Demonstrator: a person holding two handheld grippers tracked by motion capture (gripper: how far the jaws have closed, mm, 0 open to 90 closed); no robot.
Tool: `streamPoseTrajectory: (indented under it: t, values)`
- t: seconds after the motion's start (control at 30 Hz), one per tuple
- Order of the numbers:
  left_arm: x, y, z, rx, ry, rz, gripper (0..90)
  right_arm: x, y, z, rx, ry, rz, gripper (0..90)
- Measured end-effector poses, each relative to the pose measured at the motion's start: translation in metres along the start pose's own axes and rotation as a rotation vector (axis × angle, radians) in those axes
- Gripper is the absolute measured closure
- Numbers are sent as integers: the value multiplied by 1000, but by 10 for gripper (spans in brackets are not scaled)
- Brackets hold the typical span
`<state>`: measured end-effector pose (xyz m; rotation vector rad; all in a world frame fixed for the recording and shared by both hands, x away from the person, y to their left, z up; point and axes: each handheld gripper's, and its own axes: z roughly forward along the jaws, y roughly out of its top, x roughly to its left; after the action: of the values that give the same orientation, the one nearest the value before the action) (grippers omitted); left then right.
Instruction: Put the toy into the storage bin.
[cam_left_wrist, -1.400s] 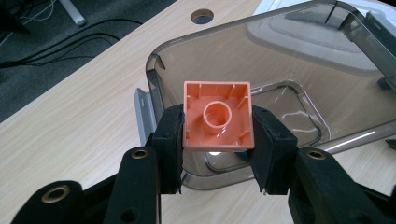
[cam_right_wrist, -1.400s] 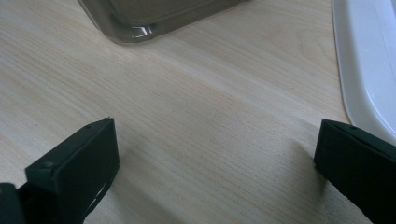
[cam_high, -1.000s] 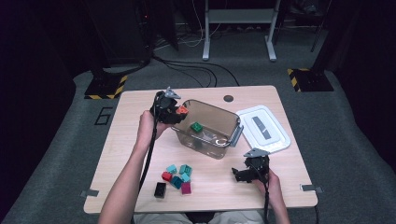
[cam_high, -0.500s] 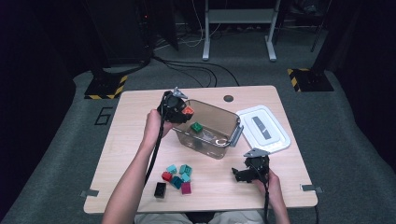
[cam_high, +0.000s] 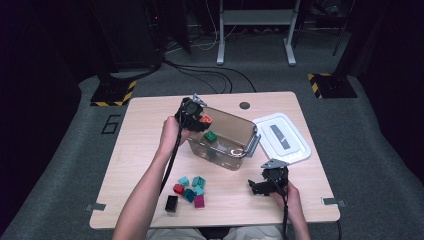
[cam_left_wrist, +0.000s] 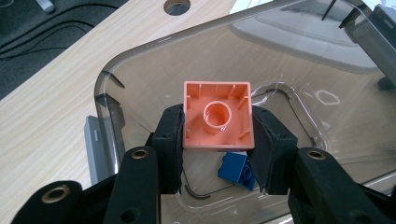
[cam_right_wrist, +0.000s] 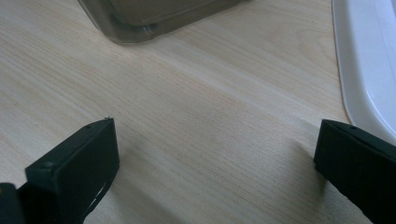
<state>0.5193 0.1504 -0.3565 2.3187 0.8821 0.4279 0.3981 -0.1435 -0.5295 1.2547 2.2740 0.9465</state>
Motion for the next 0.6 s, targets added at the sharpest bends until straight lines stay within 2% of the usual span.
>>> streamPoseTrajectory:
  t: [0.6]
  values:
    - [-3,5,13,27,-8,2,586,0,0,0,0,1,0,0]
